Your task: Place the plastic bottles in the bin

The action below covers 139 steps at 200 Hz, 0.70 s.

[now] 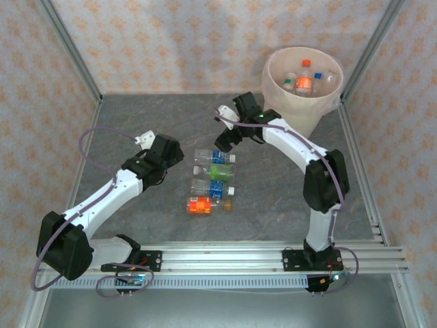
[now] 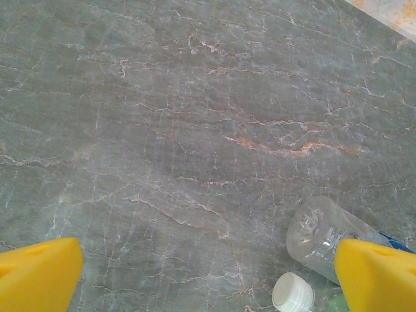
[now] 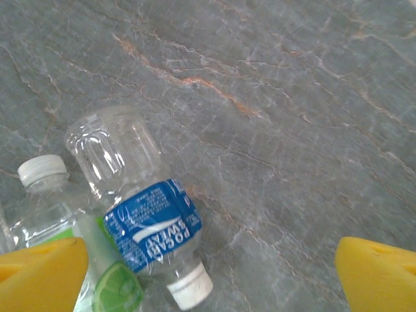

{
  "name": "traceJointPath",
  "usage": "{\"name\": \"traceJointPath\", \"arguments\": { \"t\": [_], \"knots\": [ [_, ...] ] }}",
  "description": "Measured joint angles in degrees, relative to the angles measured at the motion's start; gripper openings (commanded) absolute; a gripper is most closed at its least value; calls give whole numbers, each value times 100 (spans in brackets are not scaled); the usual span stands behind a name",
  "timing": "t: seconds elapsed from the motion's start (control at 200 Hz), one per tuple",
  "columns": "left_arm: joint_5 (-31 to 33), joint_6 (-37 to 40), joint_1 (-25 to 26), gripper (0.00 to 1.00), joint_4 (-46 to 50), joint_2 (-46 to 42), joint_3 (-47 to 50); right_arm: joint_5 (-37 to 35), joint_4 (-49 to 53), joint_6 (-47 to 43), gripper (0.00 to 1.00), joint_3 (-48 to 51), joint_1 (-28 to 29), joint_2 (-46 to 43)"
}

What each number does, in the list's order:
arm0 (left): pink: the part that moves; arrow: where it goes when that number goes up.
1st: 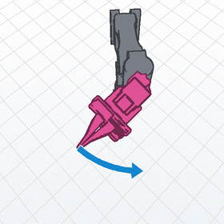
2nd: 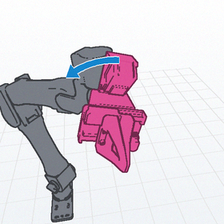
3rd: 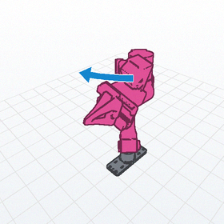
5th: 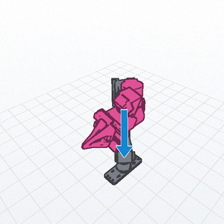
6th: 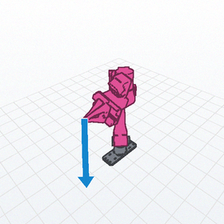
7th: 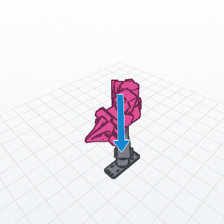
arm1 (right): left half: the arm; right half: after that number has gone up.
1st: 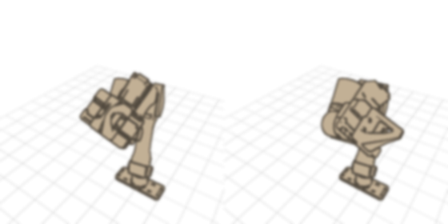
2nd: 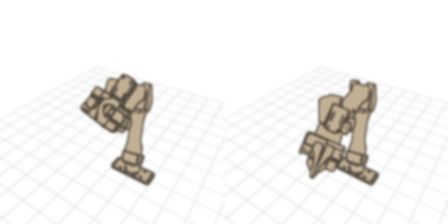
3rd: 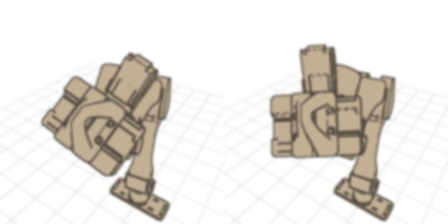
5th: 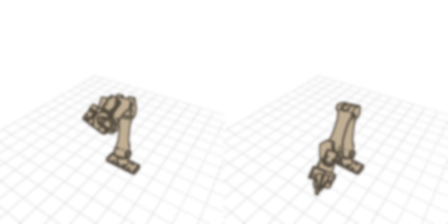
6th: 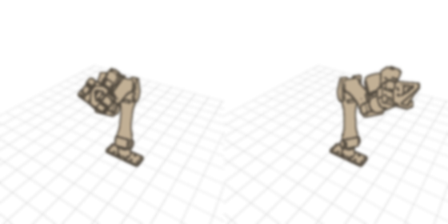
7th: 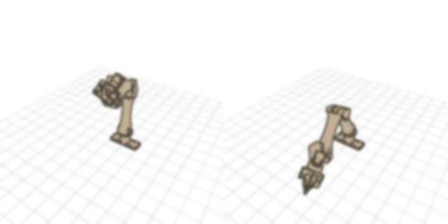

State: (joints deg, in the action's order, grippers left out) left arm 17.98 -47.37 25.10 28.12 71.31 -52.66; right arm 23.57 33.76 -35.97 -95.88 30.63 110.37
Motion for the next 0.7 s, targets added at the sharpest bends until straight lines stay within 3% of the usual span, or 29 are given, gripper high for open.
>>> {"name": "traceJointPath", "arguments": {
  "t": [0.696],
  "knots": [
    [-109,-61,-90,100,0,321,48,42,1174,-179,89,-1928,586,2146]
  ]
}}
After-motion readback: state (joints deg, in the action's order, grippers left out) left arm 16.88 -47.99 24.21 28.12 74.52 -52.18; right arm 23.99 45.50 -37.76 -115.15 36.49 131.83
